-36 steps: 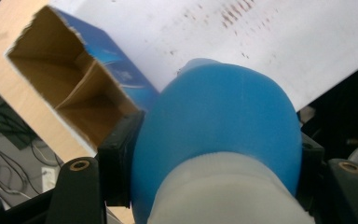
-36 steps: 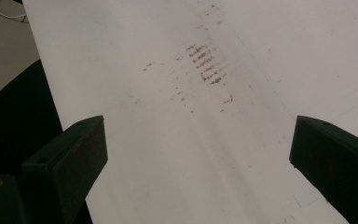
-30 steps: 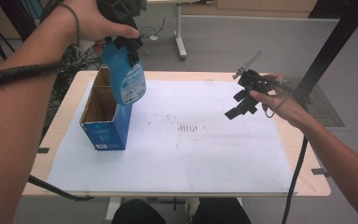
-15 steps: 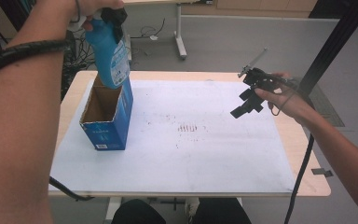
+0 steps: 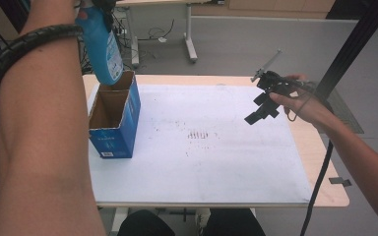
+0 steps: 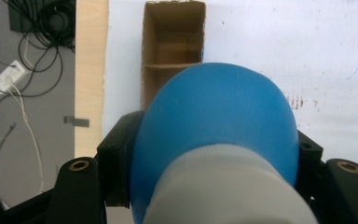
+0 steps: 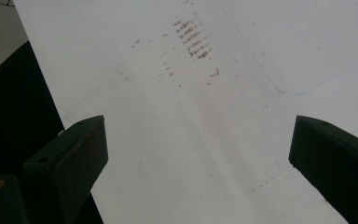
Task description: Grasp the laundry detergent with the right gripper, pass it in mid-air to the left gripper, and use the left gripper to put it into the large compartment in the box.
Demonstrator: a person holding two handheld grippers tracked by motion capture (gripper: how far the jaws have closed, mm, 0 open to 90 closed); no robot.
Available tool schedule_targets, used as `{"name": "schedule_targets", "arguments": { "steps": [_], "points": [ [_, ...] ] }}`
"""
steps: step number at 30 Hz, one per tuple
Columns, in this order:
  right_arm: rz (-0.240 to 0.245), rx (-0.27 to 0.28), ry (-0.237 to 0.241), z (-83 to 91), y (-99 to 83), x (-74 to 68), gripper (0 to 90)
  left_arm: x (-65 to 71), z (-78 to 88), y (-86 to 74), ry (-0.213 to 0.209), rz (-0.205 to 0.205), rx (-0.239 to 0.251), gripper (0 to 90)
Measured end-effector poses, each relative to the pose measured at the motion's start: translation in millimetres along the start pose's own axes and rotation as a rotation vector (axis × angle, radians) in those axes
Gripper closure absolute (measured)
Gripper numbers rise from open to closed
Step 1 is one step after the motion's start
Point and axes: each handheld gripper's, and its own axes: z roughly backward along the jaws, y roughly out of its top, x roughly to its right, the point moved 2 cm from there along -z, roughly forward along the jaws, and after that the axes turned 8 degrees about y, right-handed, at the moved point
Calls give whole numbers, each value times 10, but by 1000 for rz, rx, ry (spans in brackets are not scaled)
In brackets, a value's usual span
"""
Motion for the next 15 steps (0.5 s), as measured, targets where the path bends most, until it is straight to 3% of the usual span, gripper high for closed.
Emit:
{"name": "schedule_targets", "arguments": {
  "steps": [6, 15],
  "points": [
    [0, 8, -2, 60, -41, -6, 45, -29, -33, -27, 15, 32, -11, 359],
    [0, 21, -18, 111, -65, -15, 46, -68, -54, -46, -6, 51, -7, 359]
  ]
}}
